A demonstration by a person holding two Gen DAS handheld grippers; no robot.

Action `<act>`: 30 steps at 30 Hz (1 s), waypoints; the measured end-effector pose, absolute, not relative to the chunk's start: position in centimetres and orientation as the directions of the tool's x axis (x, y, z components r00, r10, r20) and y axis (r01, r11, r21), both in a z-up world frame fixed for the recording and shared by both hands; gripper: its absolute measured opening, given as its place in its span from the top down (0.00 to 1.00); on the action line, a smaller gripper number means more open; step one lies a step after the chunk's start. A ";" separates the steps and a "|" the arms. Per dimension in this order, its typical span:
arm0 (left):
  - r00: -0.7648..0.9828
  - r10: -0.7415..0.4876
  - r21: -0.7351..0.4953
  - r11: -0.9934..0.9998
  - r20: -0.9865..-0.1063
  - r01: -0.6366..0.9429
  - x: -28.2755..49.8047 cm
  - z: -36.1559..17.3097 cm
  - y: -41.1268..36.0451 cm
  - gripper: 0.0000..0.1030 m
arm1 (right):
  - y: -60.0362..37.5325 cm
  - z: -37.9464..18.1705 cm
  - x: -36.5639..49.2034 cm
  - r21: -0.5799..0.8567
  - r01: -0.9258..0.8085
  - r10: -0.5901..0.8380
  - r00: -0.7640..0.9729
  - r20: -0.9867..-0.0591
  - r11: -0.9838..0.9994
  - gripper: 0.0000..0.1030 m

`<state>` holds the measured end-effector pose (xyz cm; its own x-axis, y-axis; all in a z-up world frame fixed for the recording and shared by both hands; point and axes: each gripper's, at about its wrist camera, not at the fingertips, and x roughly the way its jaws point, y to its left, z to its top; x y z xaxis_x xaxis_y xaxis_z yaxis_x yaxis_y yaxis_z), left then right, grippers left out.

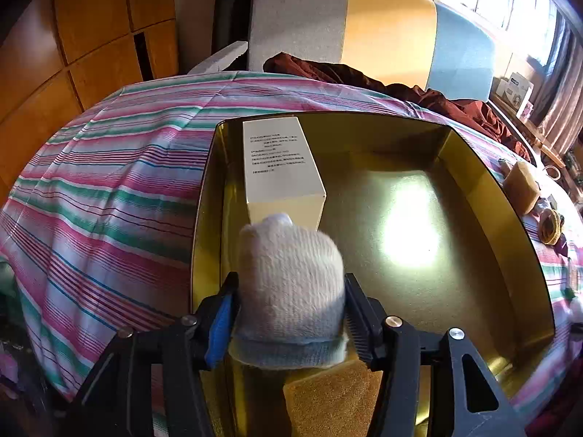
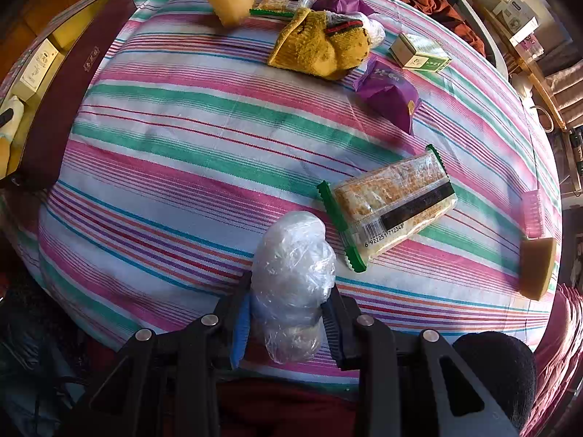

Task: Organize objects
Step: 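Carry the rolled sock to the gold tray and release it beside the white box, then carry the plastic bag to the gold tray and release it with the right gripper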

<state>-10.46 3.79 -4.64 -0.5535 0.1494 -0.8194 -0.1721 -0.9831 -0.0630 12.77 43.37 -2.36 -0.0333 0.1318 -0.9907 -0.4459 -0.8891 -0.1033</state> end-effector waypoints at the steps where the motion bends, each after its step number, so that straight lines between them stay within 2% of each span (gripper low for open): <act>1: -0.558 0.154 -0.065 -0.982 -0.815 -0.176 -10.4 -4.5 3.9 0.34 | 43.4 -2.3 12.9 -0.102 -0.448 0.133 -0.037 -0.990 -0.888 0.67; 4: -0.590 0.144 -0.044 -0.983 -0.795 -0.181 -10.0 -3.8 4.2 0.22 | 43.5 -2.0 13.1 -0.095 -0.449 0.130 -0.046 -0.990 -0.888 0.67; 11: -0.650 0.148 -0.057 -0.986 -0.745 -0.159 -8.3 -1.8 3.6 0.21 | 43.6 -1.3 13.6 -0.119 -0.454 0.159 -0.051 -0.986 -0.883 0.66; 19: -0.699 0.175 -0.067 -0.982 -0.693 -0.179 -5.5 0.2 3.6 0.19 | 42.6 0.7 15.4 -0.154 -0.551 0.259 -0.118 -0.959 -0.820 0.66; 24: -0.705 0.179 -0.064 -0.980 -0.686 -0.187 -4.6 0.4 3.5 0.17 | 40.6 2.7 10.2 -0.039 -0.523 0.216 -0.282 -0.935 -0.851 0.66; 27: -0.705 0.175 -0.071 -0.982 -0.687 -0.174 -4.4 0.4 3.1 0.17 | 40.5 2.1 4.1 0.034 -0.443 0.163 -0.399 -0.902 -0.896 0.66; 30: -0.709 0.165 -0.082 -0.985 -0.685 -0.150 -4.3 0.3 2.3 0.17 | 36.1 4.1 0.4 0.094 -0.324 0.081 -0.486 -0.870 -0.941 0.66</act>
